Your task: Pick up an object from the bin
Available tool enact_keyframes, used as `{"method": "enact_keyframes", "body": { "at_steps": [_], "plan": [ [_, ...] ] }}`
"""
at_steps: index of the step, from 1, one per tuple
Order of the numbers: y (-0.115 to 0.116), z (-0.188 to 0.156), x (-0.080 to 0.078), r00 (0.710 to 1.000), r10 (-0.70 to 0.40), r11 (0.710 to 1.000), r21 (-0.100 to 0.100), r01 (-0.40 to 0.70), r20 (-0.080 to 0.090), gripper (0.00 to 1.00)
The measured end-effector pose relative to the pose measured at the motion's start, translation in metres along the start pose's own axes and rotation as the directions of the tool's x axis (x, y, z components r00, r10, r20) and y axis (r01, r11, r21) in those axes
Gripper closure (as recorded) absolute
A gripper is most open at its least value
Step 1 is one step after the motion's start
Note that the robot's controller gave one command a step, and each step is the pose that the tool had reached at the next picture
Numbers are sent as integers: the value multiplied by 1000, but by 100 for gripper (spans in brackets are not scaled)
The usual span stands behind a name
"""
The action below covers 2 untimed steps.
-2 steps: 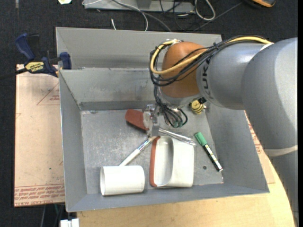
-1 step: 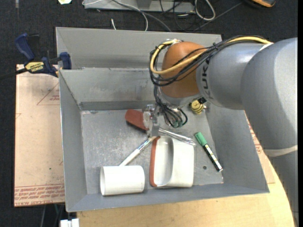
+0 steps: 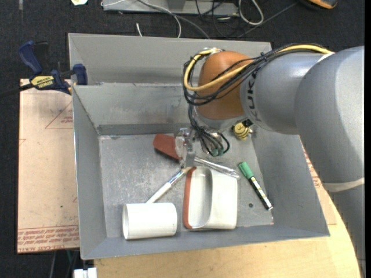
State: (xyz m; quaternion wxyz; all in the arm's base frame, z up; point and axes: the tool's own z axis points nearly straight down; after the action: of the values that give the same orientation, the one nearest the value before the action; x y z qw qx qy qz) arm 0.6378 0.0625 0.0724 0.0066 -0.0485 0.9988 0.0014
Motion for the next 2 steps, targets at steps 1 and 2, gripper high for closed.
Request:
{"method": "enact_keyframes", "body": {
  "at_steps": [1,2],
  "plan": [
    [-31,0,-14,999,-37,999,-1,37,8,100],
    [-31,0,-14,999,-37,999,-2,37,7,100]
  ]
}}
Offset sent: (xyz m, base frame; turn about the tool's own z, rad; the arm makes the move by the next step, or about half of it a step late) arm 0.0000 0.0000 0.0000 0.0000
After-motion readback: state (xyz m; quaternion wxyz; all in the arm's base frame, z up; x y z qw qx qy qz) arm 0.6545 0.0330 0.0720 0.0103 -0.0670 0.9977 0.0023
